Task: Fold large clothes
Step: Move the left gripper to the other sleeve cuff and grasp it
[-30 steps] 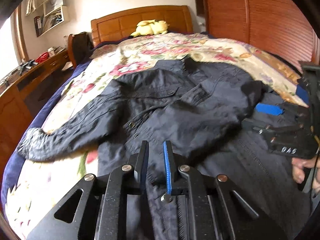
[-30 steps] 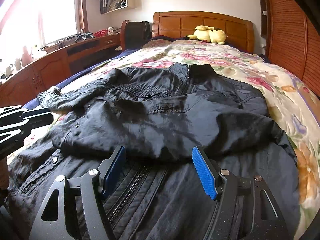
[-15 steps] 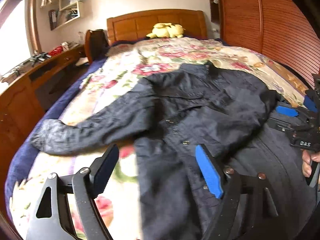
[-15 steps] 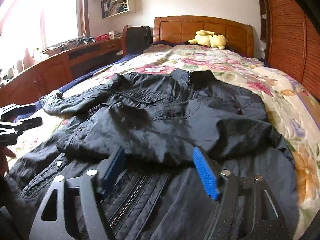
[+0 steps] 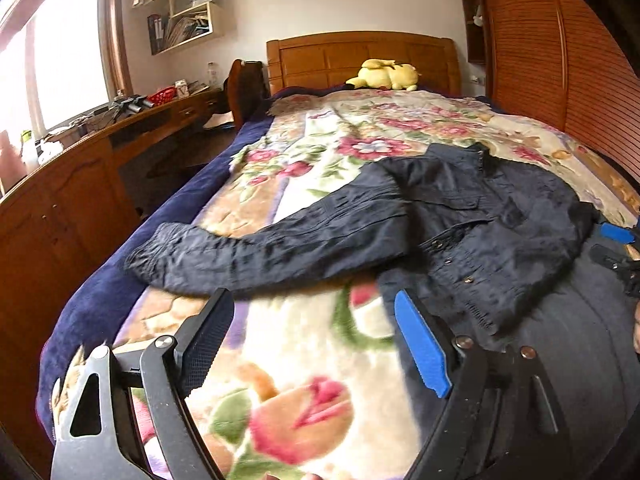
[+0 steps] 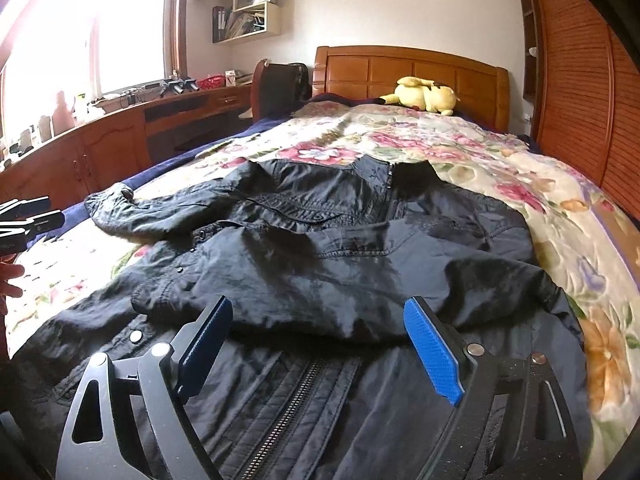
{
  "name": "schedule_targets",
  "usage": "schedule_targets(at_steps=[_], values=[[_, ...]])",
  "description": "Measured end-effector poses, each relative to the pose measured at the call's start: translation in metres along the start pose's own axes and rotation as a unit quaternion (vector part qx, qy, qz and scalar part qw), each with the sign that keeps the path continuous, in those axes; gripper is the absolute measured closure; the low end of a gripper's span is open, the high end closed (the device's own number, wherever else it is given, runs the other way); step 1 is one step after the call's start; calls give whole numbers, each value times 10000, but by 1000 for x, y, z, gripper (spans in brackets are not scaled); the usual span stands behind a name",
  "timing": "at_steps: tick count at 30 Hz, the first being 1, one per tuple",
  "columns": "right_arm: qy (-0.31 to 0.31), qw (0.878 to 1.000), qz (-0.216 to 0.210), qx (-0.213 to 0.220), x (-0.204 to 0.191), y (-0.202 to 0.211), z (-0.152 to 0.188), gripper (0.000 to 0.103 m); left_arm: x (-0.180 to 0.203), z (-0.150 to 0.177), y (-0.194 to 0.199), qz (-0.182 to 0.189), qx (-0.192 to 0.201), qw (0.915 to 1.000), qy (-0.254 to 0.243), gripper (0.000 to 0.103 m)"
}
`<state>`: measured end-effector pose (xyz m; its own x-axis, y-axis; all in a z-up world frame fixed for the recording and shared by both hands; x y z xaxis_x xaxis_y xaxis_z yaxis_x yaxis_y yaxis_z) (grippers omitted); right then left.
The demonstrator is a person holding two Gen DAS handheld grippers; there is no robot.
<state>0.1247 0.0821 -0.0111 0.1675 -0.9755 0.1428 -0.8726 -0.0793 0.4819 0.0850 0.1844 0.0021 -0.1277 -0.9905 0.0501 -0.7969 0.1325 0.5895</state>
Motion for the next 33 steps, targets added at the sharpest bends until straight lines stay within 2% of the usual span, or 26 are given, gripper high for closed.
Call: schedule_targets(at_steps=[5, 14, 24, 27, 33], values=[[127, 9999, -61, 51, -9, 7, 1, 14, -29, 15, -6, -42, -151, 9996, 231, 20], [464, 9987, -201, 72, -30, 11, 0, 14, -109, 30, -26, -258, -355, 9957, 820, 20], [608, 9973, -413, -6, -39, 7, -5, 14, -202, 18, -44, -651, -450, 9889, 1261, 20], [652, 9972, -364, -7, -35, 4, -6, 14, -221, 10, -48, -546, -377, 9875, 1432, 20], [642, 9979, -92, -67, -23, -6, -7, 14, -251, 1, -65, -639, -430, 9846, 1570, 20]])
Point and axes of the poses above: each gripper's, at about its wrist camera, not at the fingertips, and y roughly against the way its jaws point, x to its right, z to its underside, the point moved 2 cm from there along -y, roughly the way its jaws point, and after that the axes turned 15 degrees about z, right-handed, at the moved point
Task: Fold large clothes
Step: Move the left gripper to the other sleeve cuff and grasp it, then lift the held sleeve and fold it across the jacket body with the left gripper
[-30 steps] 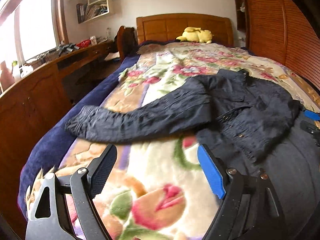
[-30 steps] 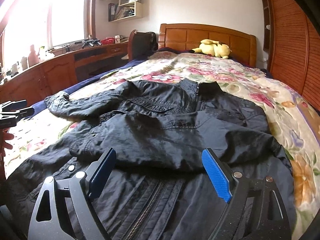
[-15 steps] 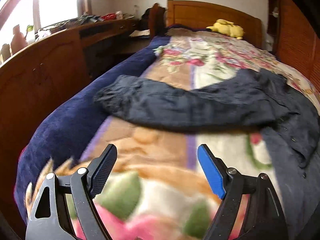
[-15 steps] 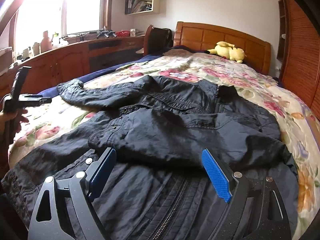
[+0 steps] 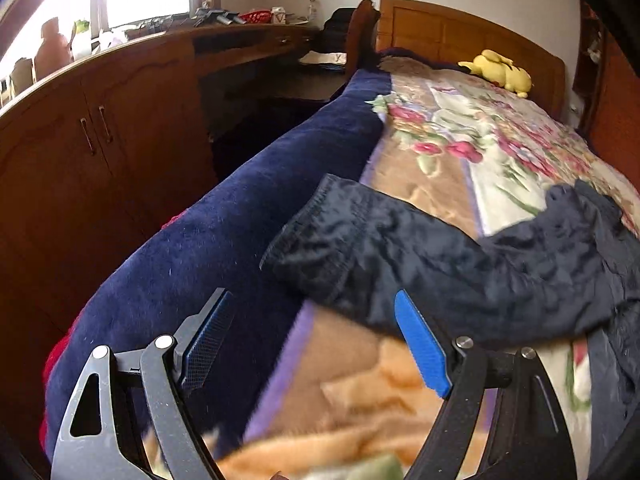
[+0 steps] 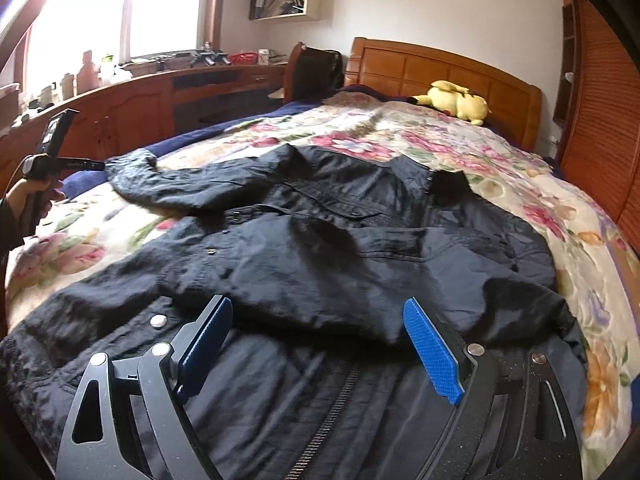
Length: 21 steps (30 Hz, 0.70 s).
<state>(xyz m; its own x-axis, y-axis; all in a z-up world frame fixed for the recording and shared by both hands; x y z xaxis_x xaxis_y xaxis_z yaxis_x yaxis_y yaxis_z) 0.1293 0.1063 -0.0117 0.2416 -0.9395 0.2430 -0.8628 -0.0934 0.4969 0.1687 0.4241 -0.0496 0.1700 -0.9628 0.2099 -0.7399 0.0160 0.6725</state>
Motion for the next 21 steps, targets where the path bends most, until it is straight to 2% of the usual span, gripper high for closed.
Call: schedule_targets(at_steps=[2, 6, 11, 13, 15, 16, 17, 18, 19, 20, 21], values=[[-29, 10000, 61, -38, 4, -3, -1, 14, -8, -4, -10, 31, -35, 9999, 135, 20], [-118, 9998, 107, -89, 6, -9, -2, 14, -22, -10, -31, -158, -213, 9993, 248, 20], [-8, 9998, 123, -154, 0, -12, 1, 14, -35, -11, -45, -1, -373, 9981, 492, 20], [68, 9997, 167, -152, 1, -13, 3, 14, -34, -9, -46, -14, -399, 9982, 438, 20], [98, 9996, 196, -160, 3, -13, 5, 14, -31, -8, -47, -34, -431, 9986, 314, 25], [90, 9997, 182, -158, 3, -13, 5, 14, -28, -8, -46, -21, -451, 9986, 261, 31], [83, 9997, 167, -154, 5, -13, 5, 14, -26, -7, -46, 10, -462, 9987, 216, 44], [74, 9997, 158, -146, 6, -12, 5, 14, -23, -7, -46, 164, -486, 9985, 206, 53], [65, 9998, 151, -135, 6, -11, 5, 14, -20, -6, -46, 296, -525, 9979, 227, 69], [57, 9998, 147, -126, 8, -10, 5, 14, -15, -6, -45, 311, -525, 9980, 177, 81], [53, 9998, 143, -118, 9, -10, 6, 14, -10, -6, -43, 314, -507, 9982, 72, 89]])
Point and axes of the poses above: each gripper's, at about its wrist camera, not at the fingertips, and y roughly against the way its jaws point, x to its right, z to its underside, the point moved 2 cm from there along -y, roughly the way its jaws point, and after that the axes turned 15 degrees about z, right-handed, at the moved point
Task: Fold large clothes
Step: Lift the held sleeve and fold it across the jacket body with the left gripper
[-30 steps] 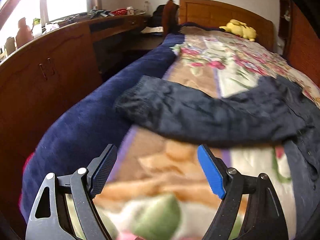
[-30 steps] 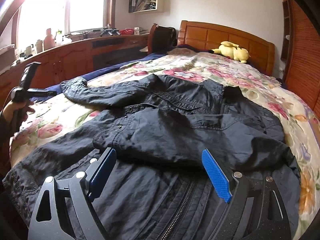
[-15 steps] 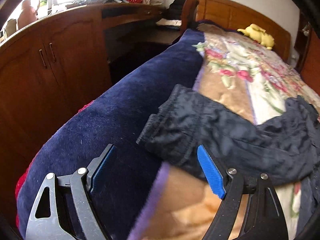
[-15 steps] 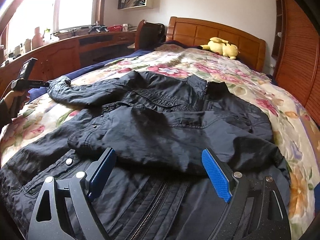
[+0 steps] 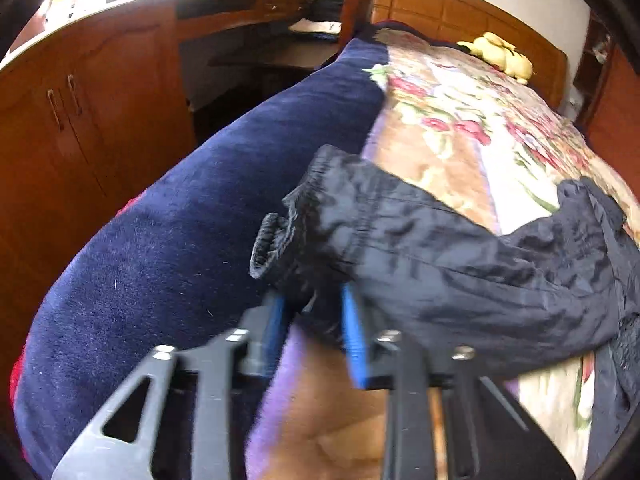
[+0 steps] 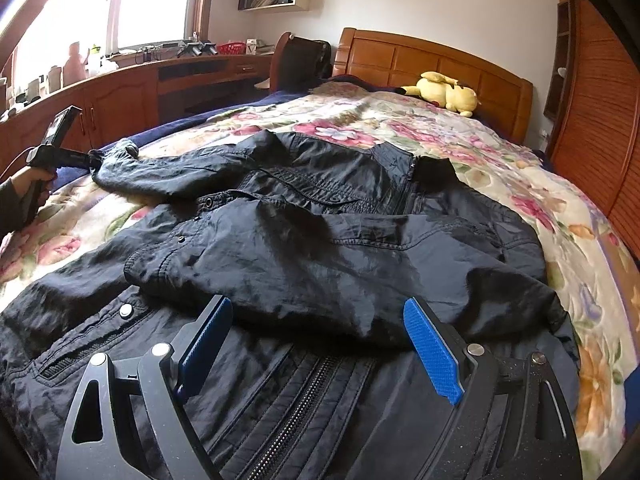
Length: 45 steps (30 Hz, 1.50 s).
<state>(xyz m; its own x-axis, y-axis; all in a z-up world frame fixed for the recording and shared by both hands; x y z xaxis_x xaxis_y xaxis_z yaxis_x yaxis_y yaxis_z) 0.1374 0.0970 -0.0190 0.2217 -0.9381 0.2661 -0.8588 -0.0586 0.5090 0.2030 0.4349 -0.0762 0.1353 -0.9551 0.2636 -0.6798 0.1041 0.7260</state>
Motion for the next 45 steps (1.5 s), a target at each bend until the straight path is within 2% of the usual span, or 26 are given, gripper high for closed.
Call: schedule_targets(at_steps=[3, 7, 11, 16, 29, 36, 43, 45], values=[[11, 9999, 118, 62, 4, 0, 1, 14, 26, 0, 14, -192, 136, 9992, -337, 93], [-33, 9995, 302, 52, 15, 0, 4, 14, 69, -3, 49, -158, 461, 9961, -735, 94], [-205, 9994, 262, 120, 25, 6, 2, 14, 116, -6, 84, 85, 771, 9917, -1021, 94], [-345, 9985, 388, 200, 34, 14, 3, 14, 161, 3, 115, 581, 1209, 9851, -1081, 95], [-412, 9991, 77, 111, 46, 8, 10, 14, 286, 28, 128, 1119, 1155, 9696, -1843, 95], [-491, 9986, 192, 70, 60, 10, 13, 14, 368, 42, 135, 1723, 1114, 9502, -2344, 95], [-596, 9979, 250, 33, 79, 17, 22, 14, 426, 66, 139, 2117, 956, 9295, -2865, 96], [-640, 9976, 252, 26, 83, 19, 24, 14, 434, 72, 140, 2217, 917, 9261, -2911, 96]])
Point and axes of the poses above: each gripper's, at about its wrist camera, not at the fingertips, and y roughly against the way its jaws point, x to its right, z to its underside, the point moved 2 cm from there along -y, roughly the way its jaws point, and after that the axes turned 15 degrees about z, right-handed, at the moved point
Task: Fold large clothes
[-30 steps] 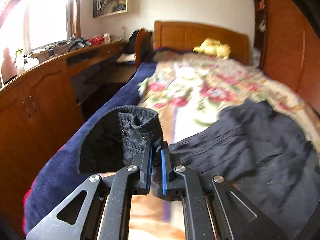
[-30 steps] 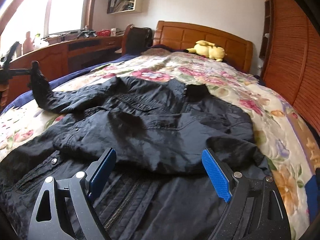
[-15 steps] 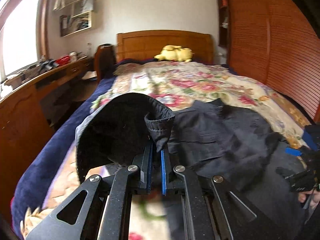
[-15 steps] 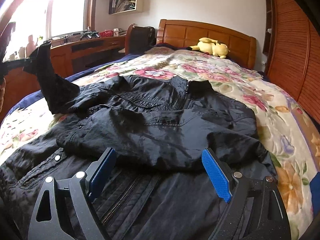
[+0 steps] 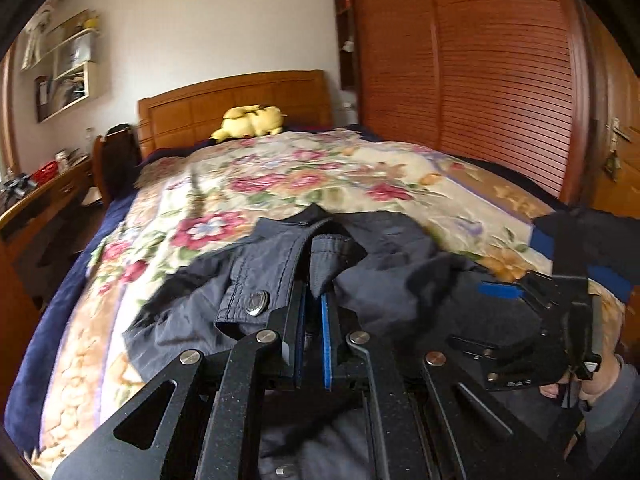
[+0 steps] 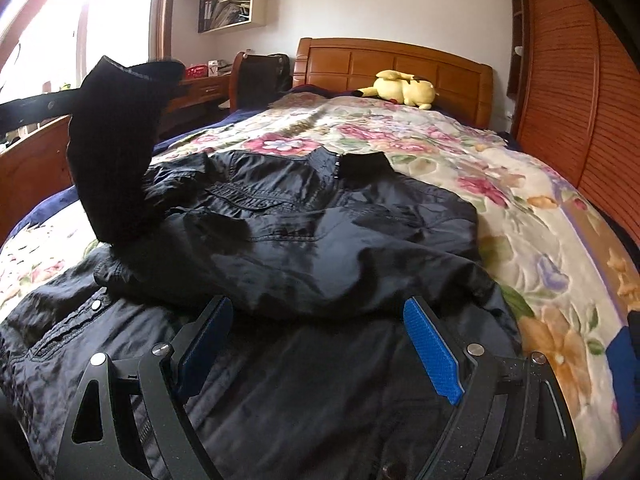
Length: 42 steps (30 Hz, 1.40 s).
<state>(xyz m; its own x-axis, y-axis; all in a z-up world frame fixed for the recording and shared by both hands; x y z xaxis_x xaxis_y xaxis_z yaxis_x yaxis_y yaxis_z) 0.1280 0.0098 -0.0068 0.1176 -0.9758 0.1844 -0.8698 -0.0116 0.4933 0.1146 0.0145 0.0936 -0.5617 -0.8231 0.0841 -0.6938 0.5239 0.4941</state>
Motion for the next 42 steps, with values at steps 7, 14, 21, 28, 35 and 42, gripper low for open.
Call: schedule_targets(at_steps=[7, 14, 21, 28, 35, 42], values=[[-60, 10000, 45, 22, 9, 9, 5, 14, 27, 4, -15, 90, -172, 9998, 41, 95], [-32, 10000, 18, 36, 10, 10, 7, 14, 25, 34, -11, 147, -151, 9995, 230, 70], [-40, 10000, -32, 29, 7, 8, 5, 14, 21, 60, 3, 65, 103, 9992, 381, 28], [85, 9999, -142, 40, -5, 5, 3, 14, -1, 88, 20, -411, 269, 9963, 699, 24], [142, 9993, -327, 57, -19, 4, 0, 14, -23, 110, 27, -772, 201, 9932, 853, 24], [240, 9971, -725, -26, -42, -1, 1, 14, -37, 128, 28, -911, 168, 9915, 913, 24]])
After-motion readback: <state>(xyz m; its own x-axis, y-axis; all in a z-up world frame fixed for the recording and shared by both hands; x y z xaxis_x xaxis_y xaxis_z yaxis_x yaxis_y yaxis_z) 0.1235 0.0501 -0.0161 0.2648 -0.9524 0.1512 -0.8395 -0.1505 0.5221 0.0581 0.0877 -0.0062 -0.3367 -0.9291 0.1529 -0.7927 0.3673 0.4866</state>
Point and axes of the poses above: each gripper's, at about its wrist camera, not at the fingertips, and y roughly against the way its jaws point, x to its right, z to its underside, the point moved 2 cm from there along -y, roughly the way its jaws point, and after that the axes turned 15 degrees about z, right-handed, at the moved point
